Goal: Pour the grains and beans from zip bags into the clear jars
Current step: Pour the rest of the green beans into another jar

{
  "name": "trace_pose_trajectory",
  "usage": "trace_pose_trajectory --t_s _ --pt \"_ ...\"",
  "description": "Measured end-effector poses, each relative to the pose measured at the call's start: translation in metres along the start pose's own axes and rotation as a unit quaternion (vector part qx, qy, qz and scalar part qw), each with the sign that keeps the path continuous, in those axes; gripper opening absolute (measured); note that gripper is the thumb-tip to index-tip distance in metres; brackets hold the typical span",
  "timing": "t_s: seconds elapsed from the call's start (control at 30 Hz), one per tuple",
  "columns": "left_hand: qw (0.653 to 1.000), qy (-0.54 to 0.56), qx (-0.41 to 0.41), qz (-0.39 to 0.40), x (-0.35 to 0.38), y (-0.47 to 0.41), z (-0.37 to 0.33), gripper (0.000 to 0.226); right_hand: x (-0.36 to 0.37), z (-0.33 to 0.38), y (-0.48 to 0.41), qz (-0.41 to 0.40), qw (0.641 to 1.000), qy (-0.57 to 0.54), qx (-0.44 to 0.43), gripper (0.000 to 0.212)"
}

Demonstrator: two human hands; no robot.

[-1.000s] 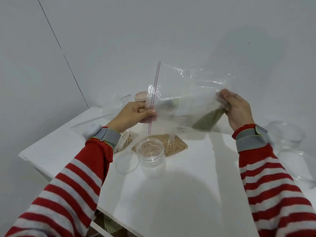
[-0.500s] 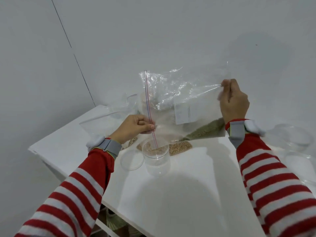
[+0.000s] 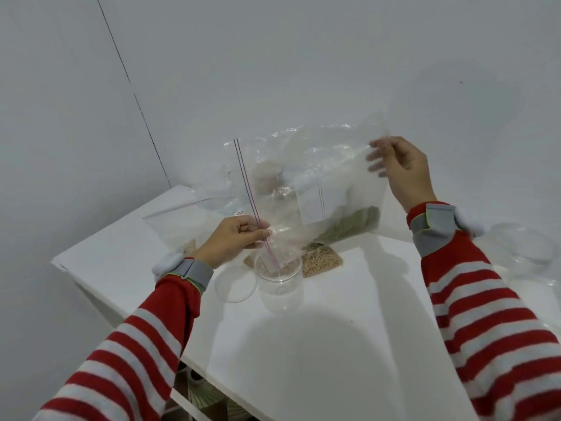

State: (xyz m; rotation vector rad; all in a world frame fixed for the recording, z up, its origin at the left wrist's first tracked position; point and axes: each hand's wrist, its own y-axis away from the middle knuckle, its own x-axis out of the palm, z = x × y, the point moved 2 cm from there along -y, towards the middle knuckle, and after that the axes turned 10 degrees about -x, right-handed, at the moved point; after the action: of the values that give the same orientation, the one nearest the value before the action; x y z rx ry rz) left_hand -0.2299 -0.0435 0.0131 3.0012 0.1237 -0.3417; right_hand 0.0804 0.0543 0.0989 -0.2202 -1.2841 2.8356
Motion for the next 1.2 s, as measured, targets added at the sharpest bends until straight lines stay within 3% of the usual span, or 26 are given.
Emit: trace_pose_trajectory --t_s 0.17,0.37,0.53,1.0,1.2 --pt "1.0 0.025 0.018 -0.002 0.003 -0.002 -0.001 0.022 0.007 -0.005 0.004 -0.049 0.98 0.161 -0.107 0.027" --pt "0.994 -0.103 0.016 0.019 0.013 -0.004 0.017 0.004 0.017 -0.001 -0.006 -0.067 0.971 0.163 -0.162 0.039" --pt "0.99 -0.137 0.015 0.002 0.005 -0.006 0.011 0.01 0.019 0.006 -0.014 -0.074 0.954 0.208 -0.205 0.048" --pt "0.987 -0.157 0.037 -0.005 0.0 -0.01 0.021 0.022 0.04 0.024 -0.031 -0.054 0.942 0.222 -0.244 0.043" --pt "0.989 -0.144 0.042 -0.002 -0.001 -0.008 0.02 0.018 0.044 0.031 -0.036 -0.052 0.936 0.232 -0.26 0.044"
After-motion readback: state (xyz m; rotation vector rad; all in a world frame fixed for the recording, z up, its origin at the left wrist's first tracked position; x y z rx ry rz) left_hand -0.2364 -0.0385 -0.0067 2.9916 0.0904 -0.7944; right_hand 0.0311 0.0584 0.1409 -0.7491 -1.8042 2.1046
